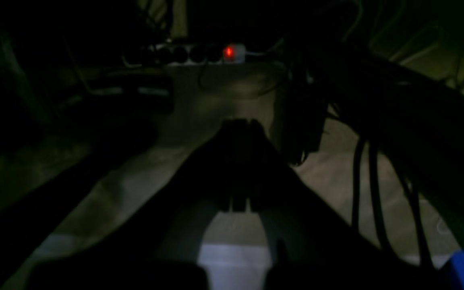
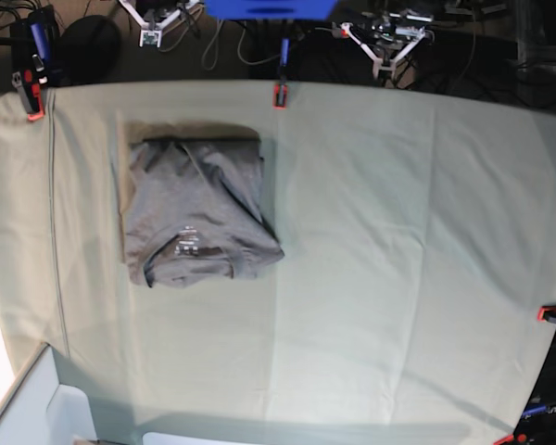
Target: Layout the t-shirt on the table in an organized manner, then fold the t-shirt properly
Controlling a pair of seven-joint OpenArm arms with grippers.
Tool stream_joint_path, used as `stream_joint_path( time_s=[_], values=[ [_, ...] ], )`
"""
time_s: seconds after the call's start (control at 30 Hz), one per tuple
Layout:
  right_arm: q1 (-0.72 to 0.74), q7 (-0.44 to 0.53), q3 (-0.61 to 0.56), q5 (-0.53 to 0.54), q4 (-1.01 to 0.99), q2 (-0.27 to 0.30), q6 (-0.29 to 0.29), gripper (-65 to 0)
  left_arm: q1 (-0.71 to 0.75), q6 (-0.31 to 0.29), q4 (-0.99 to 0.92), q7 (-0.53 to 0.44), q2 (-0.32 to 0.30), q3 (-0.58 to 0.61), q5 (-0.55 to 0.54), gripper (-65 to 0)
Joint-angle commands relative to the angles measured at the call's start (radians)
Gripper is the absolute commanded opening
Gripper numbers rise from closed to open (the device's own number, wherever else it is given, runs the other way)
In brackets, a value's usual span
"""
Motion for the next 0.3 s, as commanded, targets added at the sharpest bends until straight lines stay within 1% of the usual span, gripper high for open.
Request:
stream_joint_path(
  time_s=[0.0,0.07,0.1,0.13,0.2,0.27],
  values=[
    [0.002,0.011,-0.001,0.003,-0.006,-0.016,-0.049,-65.0,-0.003,0.002,-0.015,-0.002,0.000,0.000,0.003,-65.0],
    [0.005,0.014,-0.001,0.003,-0.004,-0.028,-0.123,-65.0,-0.008,0.002,-0.029,0.000,0.000,0.005,0.004,-65.0],
    [0.013,0.029,-0.001,0.003,-0.007,-0.036,-0.151,-65.0,-0.008,0.002,-0.031,0.000,0.000,0.005,0.003,-65.0],
    [0.019,0.051,-0.002,0.002,-0.011,-0.042,-0.165,-65.0,-0.006,0.002,-0.031,0.000,0.000,-0.001,0.001,-65.0],
    [0.019,0.091,-0.002,0.002,-0.011,-0.044,-0.169,-65.0,-0.005,0.002,-0.032,-0.002,0.007,-0.003,0.001,-65.0],
    [0.019,0.100,-0.002,0.002,-0.011,-0.041,-0.169,-65.0,-0.005,0.002,-0.032,-0.003,0.010,-0.004,0.001,-65.0]
  ],
)
